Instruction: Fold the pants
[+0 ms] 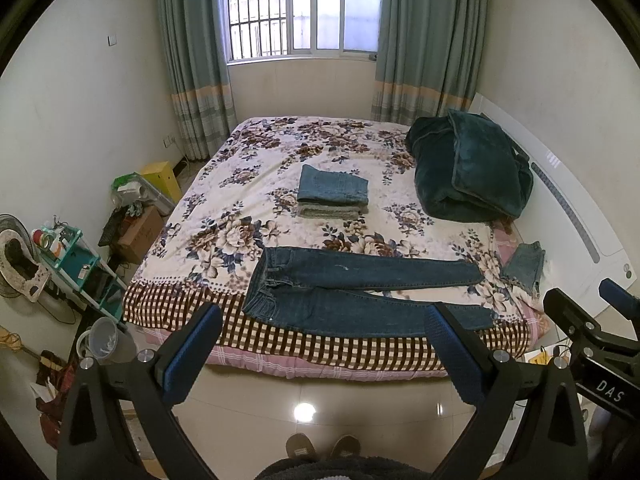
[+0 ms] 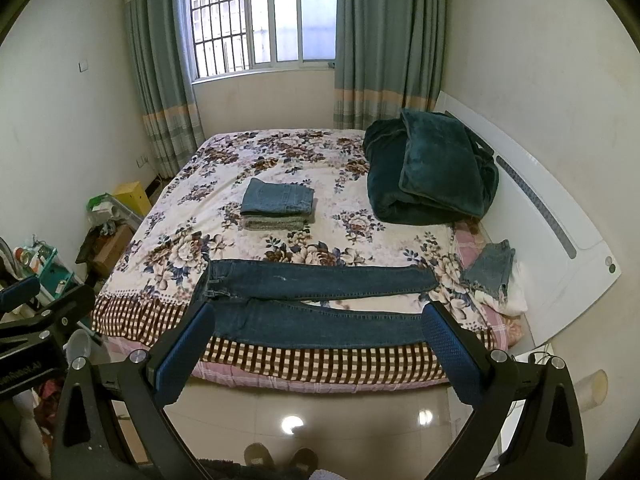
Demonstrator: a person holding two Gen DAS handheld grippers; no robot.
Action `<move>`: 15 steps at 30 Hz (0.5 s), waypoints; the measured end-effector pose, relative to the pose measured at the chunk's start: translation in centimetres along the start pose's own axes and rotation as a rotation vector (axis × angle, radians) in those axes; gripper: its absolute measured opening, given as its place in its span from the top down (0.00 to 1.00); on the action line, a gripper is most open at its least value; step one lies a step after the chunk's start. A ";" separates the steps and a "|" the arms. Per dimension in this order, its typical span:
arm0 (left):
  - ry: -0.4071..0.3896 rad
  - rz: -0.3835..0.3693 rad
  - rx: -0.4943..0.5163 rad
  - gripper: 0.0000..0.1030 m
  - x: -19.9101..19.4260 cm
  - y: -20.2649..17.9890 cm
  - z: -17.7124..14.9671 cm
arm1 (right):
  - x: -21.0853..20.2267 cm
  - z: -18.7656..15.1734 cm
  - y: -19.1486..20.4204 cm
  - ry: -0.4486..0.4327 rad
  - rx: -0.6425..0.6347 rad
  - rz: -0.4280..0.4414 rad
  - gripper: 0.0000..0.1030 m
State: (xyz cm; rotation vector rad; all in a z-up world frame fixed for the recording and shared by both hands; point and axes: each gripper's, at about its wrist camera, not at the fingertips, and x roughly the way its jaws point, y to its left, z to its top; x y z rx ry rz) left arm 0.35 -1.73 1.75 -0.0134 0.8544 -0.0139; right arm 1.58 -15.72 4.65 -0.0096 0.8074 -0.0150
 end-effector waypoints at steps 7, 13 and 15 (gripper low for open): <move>0.005 0.007 -0.005 0.00 0.4 -0.4 0.4 | 0.2 0.8 -0.5 0.019 0.008 0.011 0.00; -0.005 0.089 -0.020 0.00 4.4 -1.5 2.0 | 4.6 0.3 -2.9 0.060 0.059 0.000 0.00; -0.005 0.121 -0.019 0.00 7.1 -1.8 2.8 | 6.9 0.2 -4.0 0.073 0.086 -0.001 0.00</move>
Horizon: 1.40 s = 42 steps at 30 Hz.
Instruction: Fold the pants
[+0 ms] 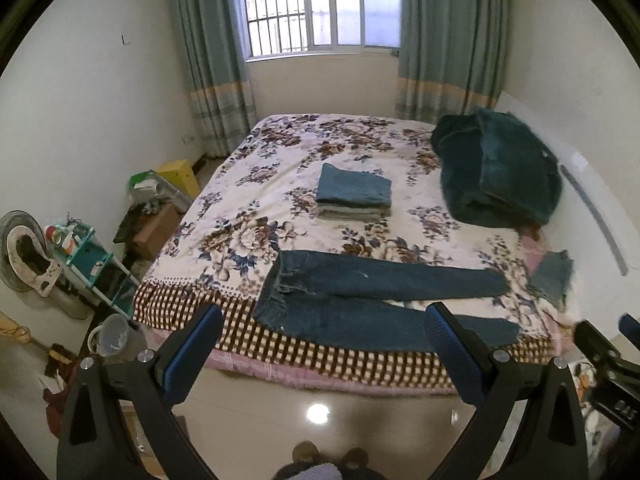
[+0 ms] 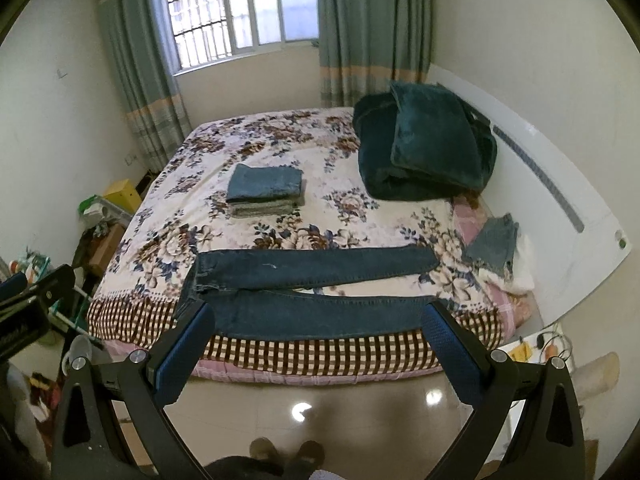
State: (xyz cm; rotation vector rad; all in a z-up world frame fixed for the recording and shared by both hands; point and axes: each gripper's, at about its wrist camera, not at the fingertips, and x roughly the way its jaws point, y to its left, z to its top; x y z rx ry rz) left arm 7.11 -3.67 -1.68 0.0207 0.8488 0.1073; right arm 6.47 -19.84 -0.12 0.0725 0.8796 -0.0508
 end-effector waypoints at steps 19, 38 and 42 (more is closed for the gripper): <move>0.440 0.083 -0.021 0.00 39.9 -3.3 8.1 | 42.1 10.1 -11.9 0.330 0.368 -0.179 0.00; 0.960 0.240 -0.517 0.00 80.0 0.9 0.0 | 89.3 4.4 -25.1 0.693 0.811 -0.386 0.00; 0.946 0.276 -0.567 0.04 79.7 1.3 -0.3 | 93.1 3.2 -26.5 0.729 0.835 -0.424 0.00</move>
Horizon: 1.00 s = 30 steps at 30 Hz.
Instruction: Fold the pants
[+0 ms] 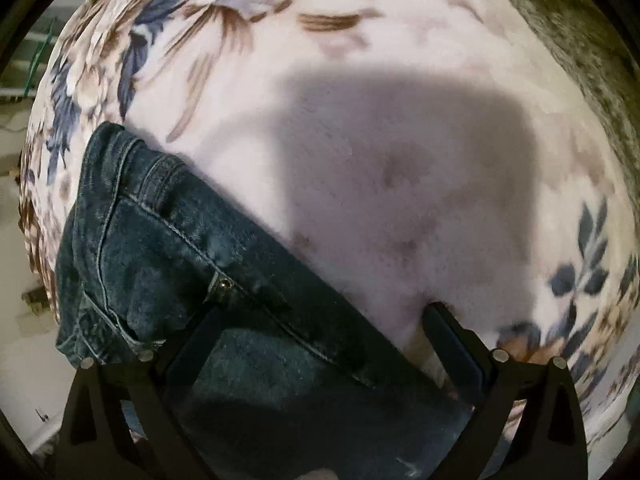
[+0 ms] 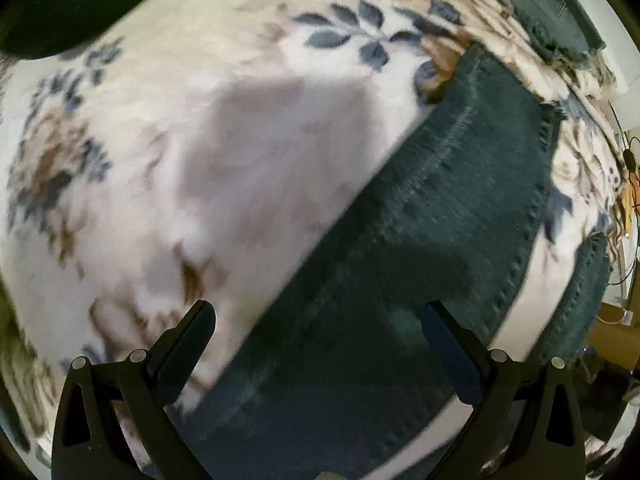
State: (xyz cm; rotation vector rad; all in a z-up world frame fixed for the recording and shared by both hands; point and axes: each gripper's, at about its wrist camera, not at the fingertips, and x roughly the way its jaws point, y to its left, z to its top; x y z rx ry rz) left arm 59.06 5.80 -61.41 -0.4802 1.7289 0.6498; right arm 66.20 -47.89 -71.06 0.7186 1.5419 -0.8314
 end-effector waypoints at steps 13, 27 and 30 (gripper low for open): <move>-0.249 -0.139 0.022 0.92 -11.3 5.5 -8.9 | -0.1 -0.8 -3.6 -0.032 -0.013 0.105 0.92; -0.359 -0.316 0.009 0.95 -14.1 20.8 -23.4 | -10.9 -10.3 -18.9 -0.147 -0.131 0.312 0.93; -0.321 -0.266 -0.002 0.95 -8.3 23.4 -24.2 | -9.0 -13.1 -22.8 -0.128 -0.156 0.274 0.93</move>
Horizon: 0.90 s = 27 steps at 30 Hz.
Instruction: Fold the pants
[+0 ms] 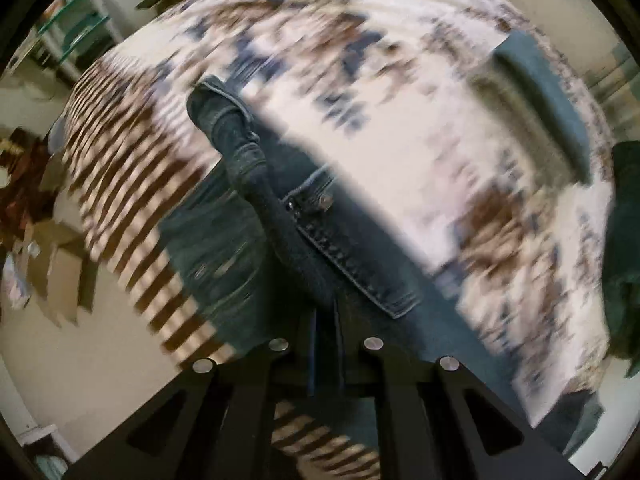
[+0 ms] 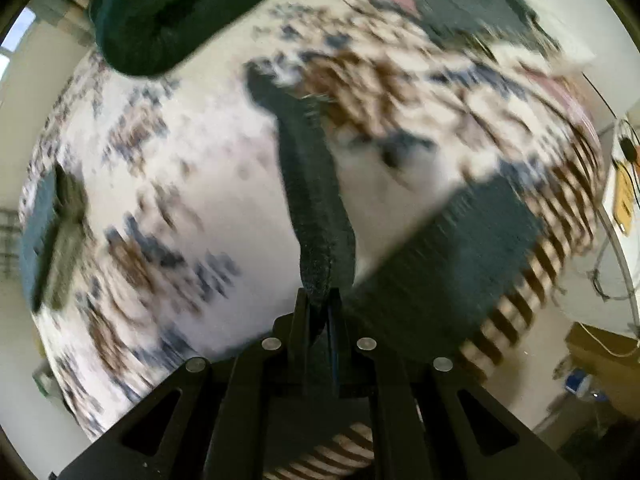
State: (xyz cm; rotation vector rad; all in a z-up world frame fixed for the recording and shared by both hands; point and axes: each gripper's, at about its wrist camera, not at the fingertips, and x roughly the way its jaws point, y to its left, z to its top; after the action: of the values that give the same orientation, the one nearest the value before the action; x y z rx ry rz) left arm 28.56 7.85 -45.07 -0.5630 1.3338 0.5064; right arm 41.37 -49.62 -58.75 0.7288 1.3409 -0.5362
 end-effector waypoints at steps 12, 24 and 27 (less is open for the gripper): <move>0.011 -0.027 -0.062 0.89 5.8 4.0 -4.2 | 6.1 -5.4 -8.2 0.213 0.011 -0.033 0.61; -0.141 0.113 0.143 0.18 2.2 -1.2 -4.9 | 4.3 -2.1 4.6 -0.048 -0.660 -0.227 0.14; -0.101 0.111 0.180 0.18 3.6 -3.0 -5.4 | 7.7 -2.4 7.4 -0.067 -0.813 -0.340 0.16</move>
State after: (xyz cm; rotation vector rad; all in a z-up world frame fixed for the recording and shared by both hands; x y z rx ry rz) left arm 27.04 2.15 -49.15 -0.3122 1.3034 0.4930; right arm 46.36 -42.40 -65.32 -0.1835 1.4692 -0.2312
